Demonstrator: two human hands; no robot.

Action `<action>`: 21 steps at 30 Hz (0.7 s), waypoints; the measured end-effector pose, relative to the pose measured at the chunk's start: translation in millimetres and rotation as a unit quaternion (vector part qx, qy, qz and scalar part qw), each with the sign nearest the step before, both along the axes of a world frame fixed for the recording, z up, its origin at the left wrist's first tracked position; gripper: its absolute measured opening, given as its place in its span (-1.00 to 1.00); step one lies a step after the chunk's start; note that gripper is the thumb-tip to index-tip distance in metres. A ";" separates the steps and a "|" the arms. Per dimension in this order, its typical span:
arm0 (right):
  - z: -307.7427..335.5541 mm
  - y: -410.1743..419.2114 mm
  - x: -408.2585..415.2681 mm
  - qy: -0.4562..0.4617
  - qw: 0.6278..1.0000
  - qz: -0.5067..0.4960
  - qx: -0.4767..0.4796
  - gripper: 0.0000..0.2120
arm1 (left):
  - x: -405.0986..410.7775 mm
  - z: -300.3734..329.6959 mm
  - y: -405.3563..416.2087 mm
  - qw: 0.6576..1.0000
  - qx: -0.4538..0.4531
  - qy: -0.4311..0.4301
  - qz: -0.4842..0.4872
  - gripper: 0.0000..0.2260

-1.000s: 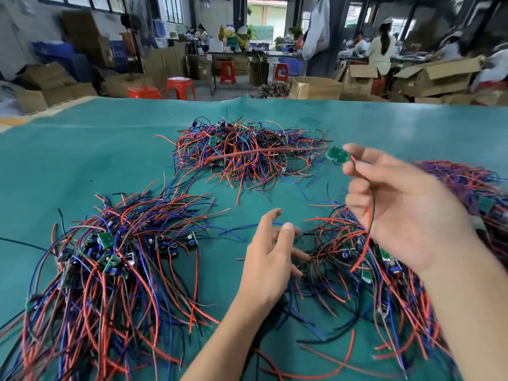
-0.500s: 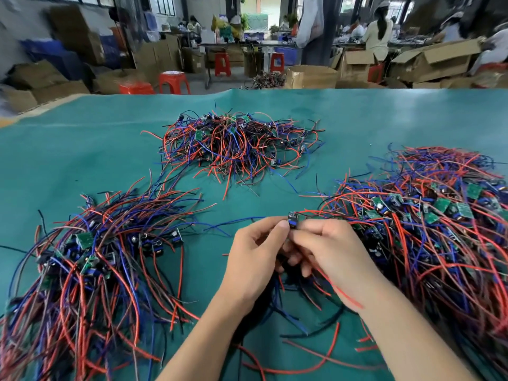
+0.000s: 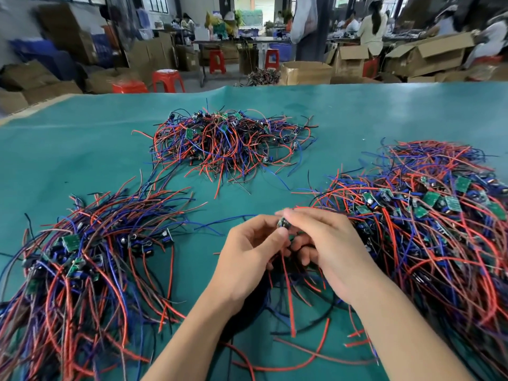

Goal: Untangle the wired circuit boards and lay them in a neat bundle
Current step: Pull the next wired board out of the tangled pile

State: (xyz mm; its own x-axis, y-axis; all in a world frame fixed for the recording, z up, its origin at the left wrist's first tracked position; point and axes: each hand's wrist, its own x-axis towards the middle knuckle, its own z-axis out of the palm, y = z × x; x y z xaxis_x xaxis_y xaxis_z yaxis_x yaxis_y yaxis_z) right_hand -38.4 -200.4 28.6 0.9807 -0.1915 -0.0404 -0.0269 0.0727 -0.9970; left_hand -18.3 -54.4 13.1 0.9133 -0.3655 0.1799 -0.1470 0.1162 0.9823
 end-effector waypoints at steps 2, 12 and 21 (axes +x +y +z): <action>0.4 0.9 -1.0 -0.009 1.000 -0.017 0.017 -0.92 | 0.7 -1.3 0.1 1.000 0.006 0.001 -0.011 -0.86; 1.0 -8.7 -3.2 -0.162 0.932 -0.170 -0.275 -0.90 | 4.7 -7.4 -1.6 0.998 0.045 0.034 0.024 -0.83; 10.1 -42.3 -4.1 -0.237 0.859 -0.384 -0.242 -0.81 | 4.2 -11.3 -3.0 0.995 0.103 -0.007 0.009 -0.83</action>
State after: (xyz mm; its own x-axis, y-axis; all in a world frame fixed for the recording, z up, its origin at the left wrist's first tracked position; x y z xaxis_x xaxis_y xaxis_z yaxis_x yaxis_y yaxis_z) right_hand -42.6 -242.7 38.7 0.4427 -0.6707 0.5952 0.2611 -0.5386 -0.8011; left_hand -14.1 -57.3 1.8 0.9177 -0.3799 0.1161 -0.1616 -0.0901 0.9827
